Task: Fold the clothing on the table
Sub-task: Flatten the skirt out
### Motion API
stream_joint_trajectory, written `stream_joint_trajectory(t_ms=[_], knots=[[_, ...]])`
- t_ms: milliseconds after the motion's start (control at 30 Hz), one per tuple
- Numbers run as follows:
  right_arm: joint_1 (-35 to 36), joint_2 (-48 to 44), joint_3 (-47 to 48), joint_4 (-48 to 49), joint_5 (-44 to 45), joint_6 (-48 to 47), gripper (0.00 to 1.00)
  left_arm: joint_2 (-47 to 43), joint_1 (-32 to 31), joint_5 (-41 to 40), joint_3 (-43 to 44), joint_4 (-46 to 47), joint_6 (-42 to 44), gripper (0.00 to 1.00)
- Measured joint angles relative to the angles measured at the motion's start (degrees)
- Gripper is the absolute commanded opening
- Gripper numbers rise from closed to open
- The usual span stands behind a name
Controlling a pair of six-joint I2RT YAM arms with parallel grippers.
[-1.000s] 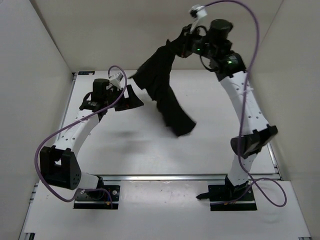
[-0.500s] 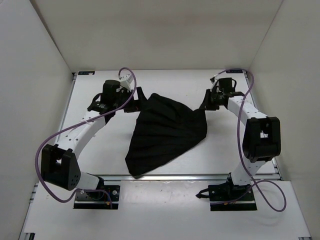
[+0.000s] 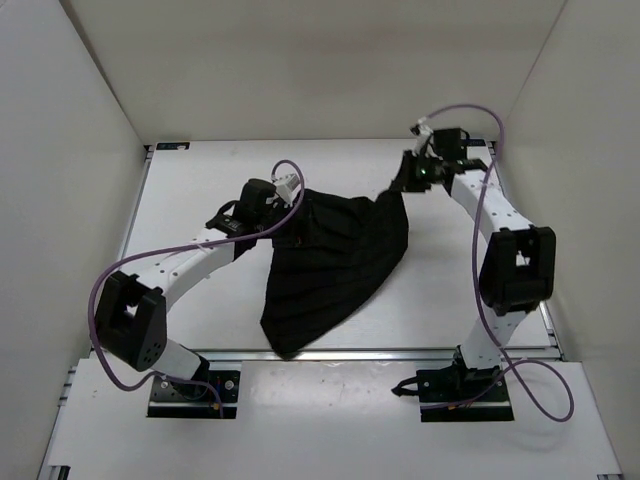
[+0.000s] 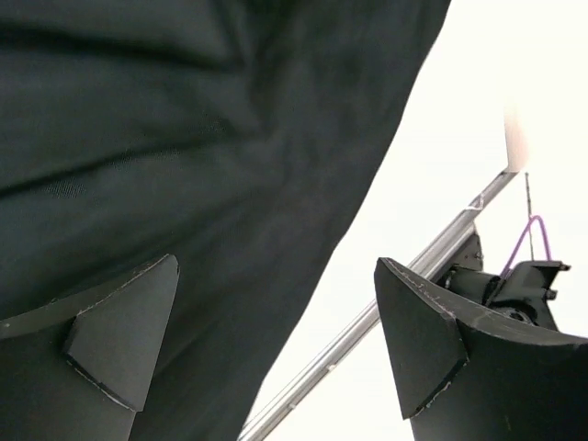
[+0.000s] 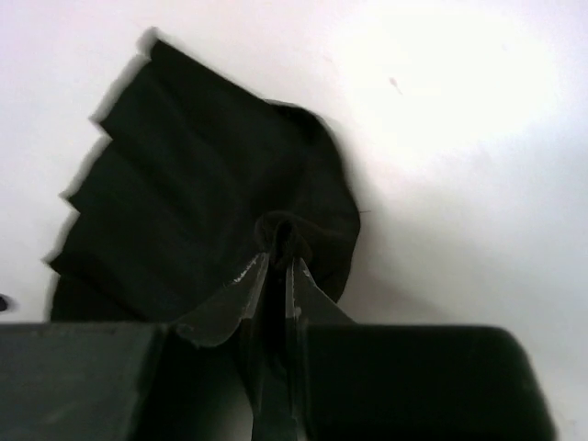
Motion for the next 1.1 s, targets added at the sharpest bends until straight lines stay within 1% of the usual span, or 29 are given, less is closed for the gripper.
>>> stream_joint_trajectory(t_ms=[67,133,167,233,333,400,500,567,633,700,767,833,933,1000,1100], knots=[[3.3,4.0,10.2,-1.9,-0.8,-1.5,0.00,-0.1,0.7,-0.2,-1.2,0.0,-0.4,0.99],[6.7,8.1,21.8,-3.6,-1.4,-2.9,0.00,-0.5,3.0,-0.6,-1.6,-0.5,-0.4,0.98],[8.2,10.4,28.7,-5.6,-1.8,-3.2,0.00,-1.0,4.7,-0.7,-1.7,-0.4,-0.4,0.99],[10.7,12.7,38.9,-4.3,-4.0,-3.0,0.00,-3.3,9.4,-1.0,-2.6,0.2,-0.5,0.99],[11.2,11.1,45.1,-2.6,-9.6,-0.9,0.00,-8.0,16.1,-3.5,-3.3,0.6,-0.3,0.99],[10.4,9.3,48.2,-2.4,-11.5,-0.9,0.00,-10.6,18.4,-5.5,-2.8,0.7,0.5,0.98],[10.1,5.6,47.9,-2.4,-11.8,-2.4,0.00,-11.2,18.8,-6.6,-0.5,0.8,1.6,0.99],[11.3,2.0,43.4,-2.1,-11.0,-3.9,0.00,-10.6,18.7,-6.7,0.7,1.2,1.9,0.99],[14.1,-2.8,32.8,-0.5,-9.1,-5.8,0.00,-10.0,18.5,-6.6,1.0,1.3,2.0,0.99],[17.3,-5.5,23.5,-0.2,-8.3,-7.0,0.00,-9.8,18.5,-6.6,1.0,1.0,2.0,0.99],[21.0,-5.6,15.1,-1.0,-8.1,-7.8,0.00,-9.9,18.7,-6.7,1.0,0.7,2.1,0.99],[24.5,-2.4,12.0,-4.1,-8.1,-8.3,0.00,-10.3,19.1,-6.8,1.0,0.2,2.2,0.98],[29.0,4.6,14.9,-9.0,-9.7,-9.0,0.00,-12.0,20.2,-7.6,0.2,-0.7,2.0,0.99],[31.8,8.7,21.9,-13.0,-10.9,-9.9,0.00,-14.0,20.9,-8.9,-0.7,-1.4,2.0,0.98],[34.1,10.2,33.2,-14.8,-11.0,-11.0,0.00,-16.2,21.6,-10.5,-0.9,-2.4,1.8,0.99]])
